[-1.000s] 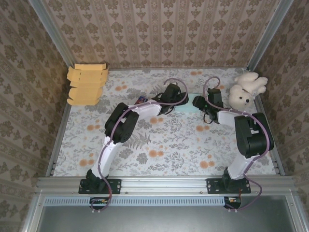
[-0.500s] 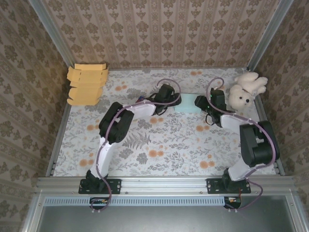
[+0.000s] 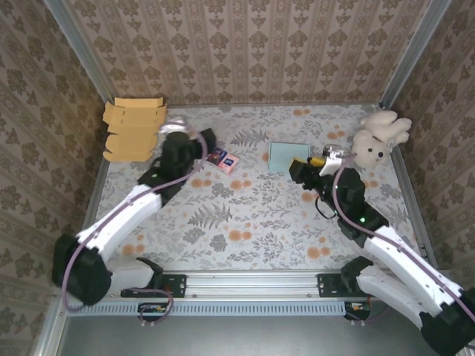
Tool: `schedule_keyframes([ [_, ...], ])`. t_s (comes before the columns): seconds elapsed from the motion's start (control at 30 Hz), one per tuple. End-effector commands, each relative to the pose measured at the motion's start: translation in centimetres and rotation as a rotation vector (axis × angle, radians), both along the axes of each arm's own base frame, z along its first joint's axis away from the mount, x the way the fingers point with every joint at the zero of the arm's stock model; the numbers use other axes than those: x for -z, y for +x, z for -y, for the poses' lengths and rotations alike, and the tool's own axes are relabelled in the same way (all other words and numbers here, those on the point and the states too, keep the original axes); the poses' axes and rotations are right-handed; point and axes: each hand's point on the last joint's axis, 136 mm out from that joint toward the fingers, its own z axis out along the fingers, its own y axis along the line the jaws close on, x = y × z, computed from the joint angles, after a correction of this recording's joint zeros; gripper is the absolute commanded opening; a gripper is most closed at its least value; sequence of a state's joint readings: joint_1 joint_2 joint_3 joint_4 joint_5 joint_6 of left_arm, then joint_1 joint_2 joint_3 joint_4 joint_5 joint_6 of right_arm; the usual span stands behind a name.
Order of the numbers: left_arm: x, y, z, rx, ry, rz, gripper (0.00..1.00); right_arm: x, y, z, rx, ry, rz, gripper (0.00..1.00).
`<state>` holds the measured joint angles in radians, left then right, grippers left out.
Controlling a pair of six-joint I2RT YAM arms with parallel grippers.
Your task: Fold the paper box
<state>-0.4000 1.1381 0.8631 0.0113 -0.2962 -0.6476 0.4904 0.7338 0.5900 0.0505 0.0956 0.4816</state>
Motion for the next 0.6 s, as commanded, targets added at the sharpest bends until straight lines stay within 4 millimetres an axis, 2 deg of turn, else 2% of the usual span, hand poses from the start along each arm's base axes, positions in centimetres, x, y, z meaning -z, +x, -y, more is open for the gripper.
schedule_keyframes([
  [0.0, 4.7, -1.6, -6.0, -0.155, -0.068, -0.141, 0.89, 2.3, -1.9, 0.7, -0.008, -0.031, -0.079, 0.67],
  [0.1, 6.1, -1.5, -10.5, -0.259, -0.161, -0.184, 0.89, 2.1, -3.1, 1.4, -0.004, -0.006, -0.074, 0.71],
  [0.13, 6.5, -1.2, -11.9, -0.287, -0.189, -0.202, 0.89, 1.9, -3.5, 1.6, -0.004, 0.007, -0.067, 0.76],
  [0.17, 7.0, -1.0, -13.1, -0.315, -0.211, -0.224, 0.89, 1.7, -3.8, 1.7, -0.007, 0.021, -0.058, 0.77],
  [0.2, 7.6, -0.6, -14.5, -0.345, -0.233, -0.248, 0.89, 1.5, -4.1, 1.8, -0.010, 0.034, -0.048, 0.80],
  [0.33, 10.2, 1.6, -19.6, -0.417, -0.235, -0.328, 0.89, 1.0, -5.0, 2.0, -0.019, 0.059, -0.028, 0.81],
  [0.43, 11.8, 4.1, -21.7, -0.360, -0.216, -0.373, 0.88, 1.2, -5.1, 2.1, -0.017, 0.062, -0.021, 0.81],
  [0.57, 13.9, 6.9, -21.0, -0.225, -0.193, -0.372, 0.81, 2.0, -4.5, 2.1, -0.004, 0.048, -0.022, 0.81],
])
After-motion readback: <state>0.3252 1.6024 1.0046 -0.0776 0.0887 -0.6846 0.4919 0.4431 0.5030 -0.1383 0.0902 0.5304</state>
